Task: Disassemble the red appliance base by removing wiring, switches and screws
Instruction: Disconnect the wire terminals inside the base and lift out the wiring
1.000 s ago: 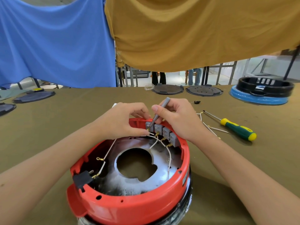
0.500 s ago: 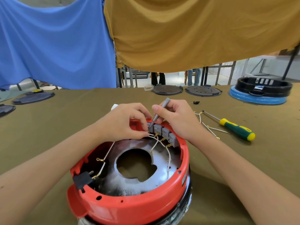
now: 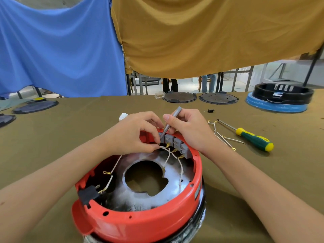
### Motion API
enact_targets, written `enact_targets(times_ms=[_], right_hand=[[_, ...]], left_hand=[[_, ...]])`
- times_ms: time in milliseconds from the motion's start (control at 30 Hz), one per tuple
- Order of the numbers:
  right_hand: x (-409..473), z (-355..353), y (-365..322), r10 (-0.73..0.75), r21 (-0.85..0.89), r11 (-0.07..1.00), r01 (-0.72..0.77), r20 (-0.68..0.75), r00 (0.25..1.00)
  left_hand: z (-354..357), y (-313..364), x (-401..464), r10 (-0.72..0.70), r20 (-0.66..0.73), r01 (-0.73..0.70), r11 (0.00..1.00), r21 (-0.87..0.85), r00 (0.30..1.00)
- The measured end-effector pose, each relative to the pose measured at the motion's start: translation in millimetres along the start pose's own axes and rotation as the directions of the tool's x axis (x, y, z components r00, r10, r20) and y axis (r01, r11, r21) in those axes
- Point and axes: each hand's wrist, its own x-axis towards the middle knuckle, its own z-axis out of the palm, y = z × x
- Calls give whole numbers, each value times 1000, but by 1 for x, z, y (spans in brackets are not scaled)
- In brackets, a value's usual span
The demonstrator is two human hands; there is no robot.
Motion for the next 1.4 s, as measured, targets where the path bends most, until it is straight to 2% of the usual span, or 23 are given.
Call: enact_targets(times_ms=[133,567,800,900,1000,1133,1267,1400], right_hand=[[-1,0,1,-7,-39,999,9,38,999],[0,-1,3,-29,-49,998,31,32,999],[-2,1,0,-13,28,1000,13,-18,1000],[-2,2,-1,-26,114,993,33,-66,997],[-2,1,-4,-74,197,975,98,-124,990],[-2,-3,-8,-117,278,950,141,-102,988],[-5,-2,-8,-178,198,964,175,-4,984],[-5,0,-9,-187,202,962,185,-12,982]], left_hand=[[0,0,1,-1,15,0,1000,13,1000],[4,6,0,31,33,-34,996,79,999],[2,5,0,-50,-1,50,996,-72,999],[0,4,1,-143,-40,129,963,-236,989],[-4,2,2,-262,-113,192,885,-424,958],[-4,1,4,-310,-164,217,879,-424,936],[-4,1,4,-302,-166,210,883,-419,939],[-4,1,3,-278,-189,173,883,-437,942]])
